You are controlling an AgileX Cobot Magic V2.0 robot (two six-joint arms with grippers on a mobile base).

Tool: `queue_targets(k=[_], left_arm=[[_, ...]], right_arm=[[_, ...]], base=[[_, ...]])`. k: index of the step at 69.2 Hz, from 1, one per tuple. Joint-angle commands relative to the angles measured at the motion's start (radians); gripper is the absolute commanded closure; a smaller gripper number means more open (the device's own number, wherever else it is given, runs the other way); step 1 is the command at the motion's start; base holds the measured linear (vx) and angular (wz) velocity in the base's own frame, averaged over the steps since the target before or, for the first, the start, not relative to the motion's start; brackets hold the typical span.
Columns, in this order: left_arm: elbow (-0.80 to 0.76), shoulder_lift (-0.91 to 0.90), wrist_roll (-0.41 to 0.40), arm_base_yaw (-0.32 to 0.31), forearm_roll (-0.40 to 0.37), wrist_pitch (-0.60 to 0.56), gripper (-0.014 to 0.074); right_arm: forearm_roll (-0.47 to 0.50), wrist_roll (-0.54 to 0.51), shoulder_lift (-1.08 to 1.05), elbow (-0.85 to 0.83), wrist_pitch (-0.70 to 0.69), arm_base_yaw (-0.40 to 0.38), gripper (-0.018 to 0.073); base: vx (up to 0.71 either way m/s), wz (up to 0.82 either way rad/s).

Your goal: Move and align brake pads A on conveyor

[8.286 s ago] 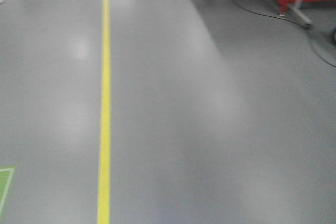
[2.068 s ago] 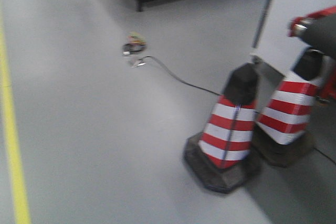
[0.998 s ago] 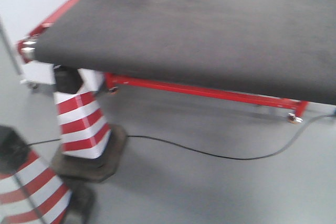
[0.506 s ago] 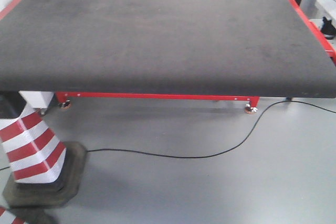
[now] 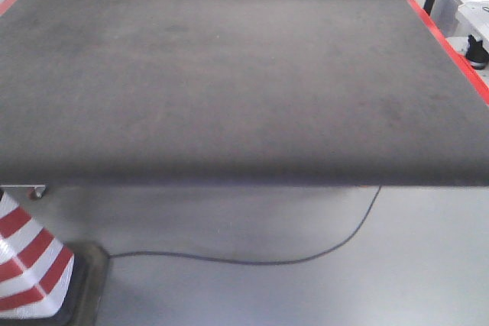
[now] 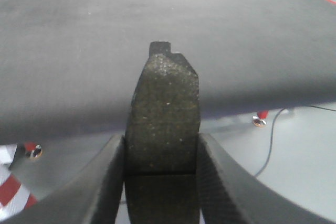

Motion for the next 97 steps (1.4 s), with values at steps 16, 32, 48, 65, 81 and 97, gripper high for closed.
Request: queue_targets(k=[16,32,48,65,81,97], left_arm=[[-0.029,0.009,-0.004,-0.006,-0.002,-0.096,0.0603],[-0.029,0.009,-0.004,-0.006,-0.002,-0.094,0.0603],[-0.029,0.009,-0.004,-0.006,-0.002,-0.094,0.0603],[-0.029,0.009,-0.004,-0.006,-0.002,-0.094,0.0603],[-0.029,0.009,-0.004,-0.006,-0.002,-0.094,0.0603],[-0.029,0.009,-0.004,-0.006,-0.002,-0.094,0.0603]], right_arm=[[0.0,-0.003,0.009,-0.032,-0.092,-0.001,0.0567],[0.0,-0.003,0.009,-0.032,-0.092,-0.001,0.0567],[0.0,-0.003,0.009,-0.032,-0.092,-0.001,0.0567],[0.0,-0.003,0.009,-0.032,-0.092,-0.001,0.0567],[0.0,-0.003,0.009,-0.032,-0.092,-0.001,0.0567],[0.0,-0.003,0.009,-0.032,-0.092,-0.001,0.0567]], base=[[0.44,0.0],[0.41,0.0],[0.35,-0.01],[0.31,0.01],[0.26,0.02],[0.15,0.0]])
